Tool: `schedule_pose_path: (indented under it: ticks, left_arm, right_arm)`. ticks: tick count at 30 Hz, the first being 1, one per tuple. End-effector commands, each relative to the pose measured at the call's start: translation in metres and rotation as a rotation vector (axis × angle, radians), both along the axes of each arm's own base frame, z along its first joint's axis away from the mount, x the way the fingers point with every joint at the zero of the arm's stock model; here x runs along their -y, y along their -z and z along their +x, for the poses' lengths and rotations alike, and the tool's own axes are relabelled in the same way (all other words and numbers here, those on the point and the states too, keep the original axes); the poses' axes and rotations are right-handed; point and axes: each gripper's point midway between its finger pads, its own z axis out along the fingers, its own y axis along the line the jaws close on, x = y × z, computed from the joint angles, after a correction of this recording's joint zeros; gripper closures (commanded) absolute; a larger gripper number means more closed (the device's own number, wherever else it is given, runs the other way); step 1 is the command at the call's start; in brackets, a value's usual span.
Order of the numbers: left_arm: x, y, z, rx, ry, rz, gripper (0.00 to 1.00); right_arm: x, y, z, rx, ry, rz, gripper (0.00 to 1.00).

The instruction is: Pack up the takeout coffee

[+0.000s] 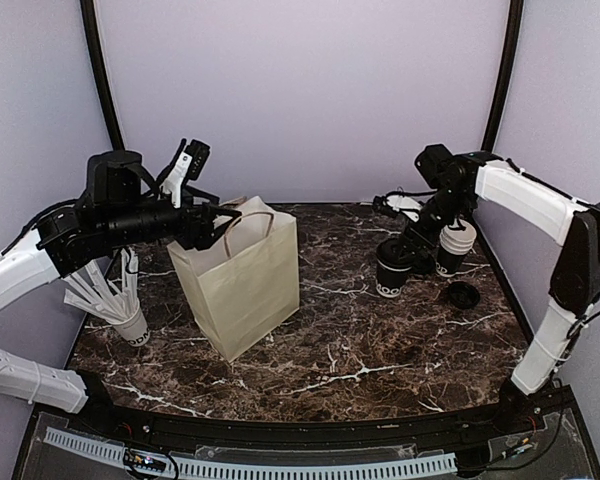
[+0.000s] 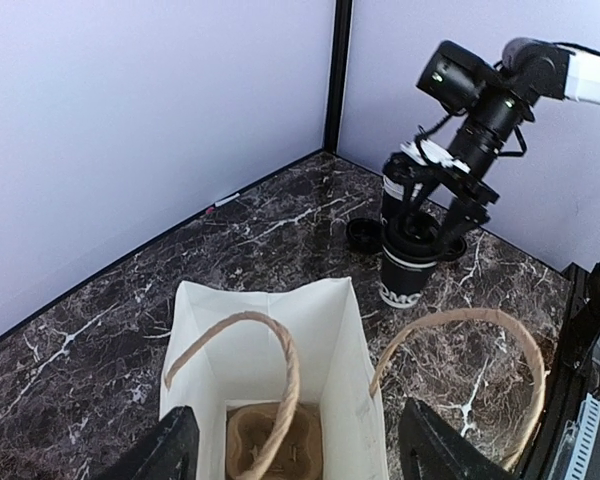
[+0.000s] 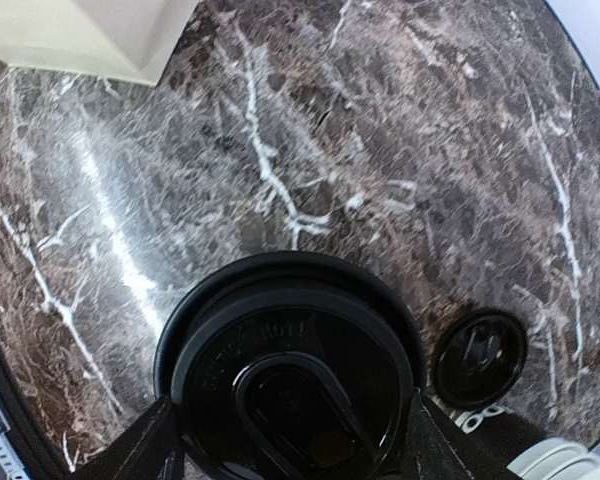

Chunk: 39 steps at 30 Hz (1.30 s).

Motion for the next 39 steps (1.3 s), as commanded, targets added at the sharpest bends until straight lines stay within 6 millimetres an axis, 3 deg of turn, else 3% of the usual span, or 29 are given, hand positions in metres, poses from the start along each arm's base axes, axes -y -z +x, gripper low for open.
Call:
schedule_pose_path:
  ticks: [1, 6, 13, 14, 15, 16, 32, 36, 39]
  left_arm:
    - [-0.011, -0.028, 0.006, 0.068, -0.071, -0.077, 0.28]
    - [-0.018, -0.042, 0.015, 0.118, -0.13, -0.08, 0.27]
    - [-0.012, -0.035, 0.017, 0.086, -0.114, -0.076, 0.26]
    - [-0.013, -0.034, 0.017, 0.081, -0.119, -0.072, 0.26]
    - [-0.015, -0.035, 0.017, 0.077, -0.128, -0.066, 0.26]
    - [-0.016, -0.035, 0.017, 0.075, -0.132, -0.064, 0.26]
    - [-0.028, -0.038, 0.008, 0.085, -0.149, -0.058, 0.23]
    - [-0.026, -0.037, 0.009, 0.08, -0.141, -0.053, 0.23]
    - [-0.025, -0.035, 0.008, 0.073, -0.139, -0.053, 0.23]
  right_arm:
    - [0.011, 0.014, -0.036, -0.043, 0.018, 0.011, 0.35]
    - [0.024, 0.033, -0.065, -0.09, 0.0, -0.045, 0.35]
    - [0.025, 0.037, -0.079, -0.126, -0.058, -0.085, 0.27]
    - [0.025, 0.036, -0.079, -0.127, -0.07, -0.089, 0.24]
    - [0.024, 0.034, -0.081, -0.127, -0.085, -0.095, 0.06]
    - [0.024, 0.033, -0.081, -0.129, -0.1, -0.104, 0.02]
    - [0.021, 0.025, -0.095, -0.059, -0.26, -0.278, 0.01]
    - [0.023, 0.023, -0.095, -0.025, -0.35, -0.296, 0.11]
    - [0.022, 0.02, -0.092, 0.041, -0.417, -0.297, 0.12]
